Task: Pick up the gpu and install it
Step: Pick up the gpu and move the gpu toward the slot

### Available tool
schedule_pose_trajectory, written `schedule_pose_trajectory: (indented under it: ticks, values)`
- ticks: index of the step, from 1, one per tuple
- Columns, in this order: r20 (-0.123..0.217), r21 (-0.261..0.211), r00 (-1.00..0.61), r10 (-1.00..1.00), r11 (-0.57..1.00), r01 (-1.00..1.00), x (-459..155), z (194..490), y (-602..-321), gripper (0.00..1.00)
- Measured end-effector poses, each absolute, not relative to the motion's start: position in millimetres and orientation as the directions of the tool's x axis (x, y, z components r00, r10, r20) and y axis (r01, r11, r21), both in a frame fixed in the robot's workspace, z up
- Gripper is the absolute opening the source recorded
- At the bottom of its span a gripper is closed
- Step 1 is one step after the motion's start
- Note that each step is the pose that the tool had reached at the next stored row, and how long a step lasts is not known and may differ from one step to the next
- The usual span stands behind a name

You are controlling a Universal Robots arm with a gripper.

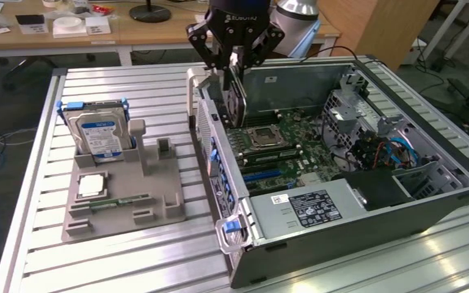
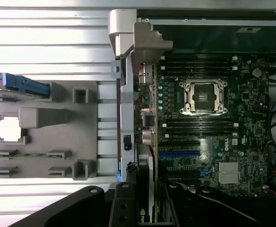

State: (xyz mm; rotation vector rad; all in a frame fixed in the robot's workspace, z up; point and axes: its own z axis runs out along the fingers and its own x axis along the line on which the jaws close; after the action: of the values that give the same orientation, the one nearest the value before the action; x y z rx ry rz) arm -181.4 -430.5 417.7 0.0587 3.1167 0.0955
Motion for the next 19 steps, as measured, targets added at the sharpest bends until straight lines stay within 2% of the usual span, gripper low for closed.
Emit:
schedule_pose_trajectory:
  ticks: [19]
  values:
    - [-0.022,0.062,-0.999,0.038,0.997,0.037,-157,418,-430,0.27]
